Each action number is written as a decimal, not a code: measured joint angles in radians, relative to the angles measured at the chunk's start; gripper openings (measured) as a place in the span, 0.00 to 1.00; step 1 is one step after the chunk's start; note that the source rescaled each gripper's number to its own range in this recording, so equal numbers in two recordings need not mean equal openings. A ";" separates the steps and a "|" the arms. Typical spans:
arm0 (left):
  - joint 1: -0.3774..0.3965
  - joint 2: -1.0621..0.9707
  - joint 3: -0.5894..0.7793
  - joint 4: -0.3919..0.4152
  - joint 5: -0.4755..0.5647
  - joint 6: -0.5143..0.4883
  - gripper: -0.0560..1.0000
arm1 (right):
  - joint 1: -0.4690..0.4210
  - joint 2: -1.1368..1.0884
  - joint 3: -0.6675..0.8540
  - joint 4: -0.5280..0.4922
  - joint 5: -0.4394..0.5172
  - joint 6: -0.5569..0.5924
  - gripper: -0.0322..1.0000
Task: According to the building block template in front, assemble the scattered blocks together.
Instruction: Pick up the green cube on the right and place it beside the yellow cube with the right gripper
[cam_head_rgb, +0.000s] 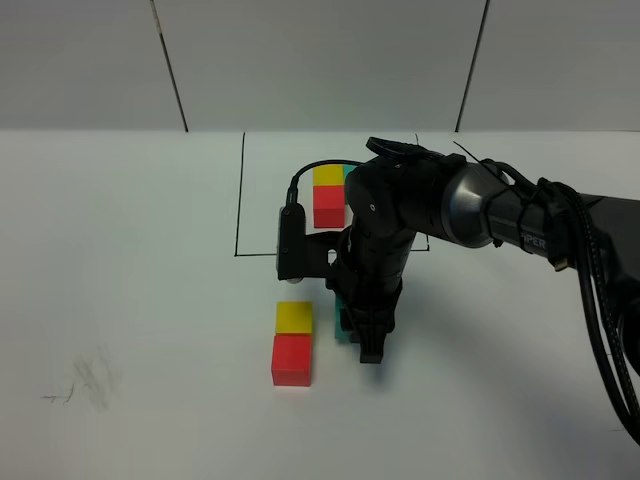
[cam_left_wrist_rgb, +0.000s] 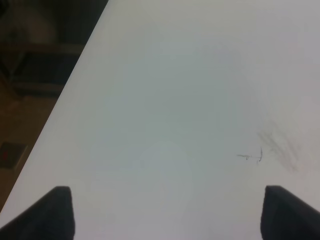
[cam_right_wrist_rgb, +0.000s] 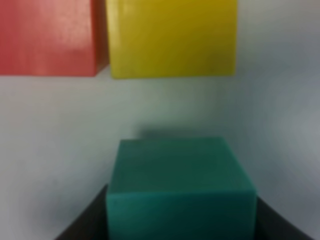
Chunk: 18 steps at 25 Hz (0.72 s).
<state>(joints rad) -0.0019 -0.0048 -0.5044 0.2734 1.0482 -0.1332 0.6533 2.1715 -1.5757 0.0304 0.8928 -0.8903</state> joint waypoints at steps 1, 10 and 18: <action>0.000 0.000 0.000 0.000 0.000 0.000 0.83 | 0.000 0.004 0.000 0.000 -0.005 0.000 0.48; 0.000 0.000 0.000 0.000 0.000 0.001 0.83 | 0.003 0.005 0.000 0.008 -0.045 0.000 0.48; 0.000 0.000 0.000 0.000 0.000 0.001 0.83 | 0.019 0.012 0.000 0.010 -0.059 0.000 0.48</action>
<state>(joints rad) -0.0019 -0.0048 -0.5044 0.2734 1.0482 -0.1323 0.6720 2.1840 -1.5757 0.0407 0.8341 -0.8899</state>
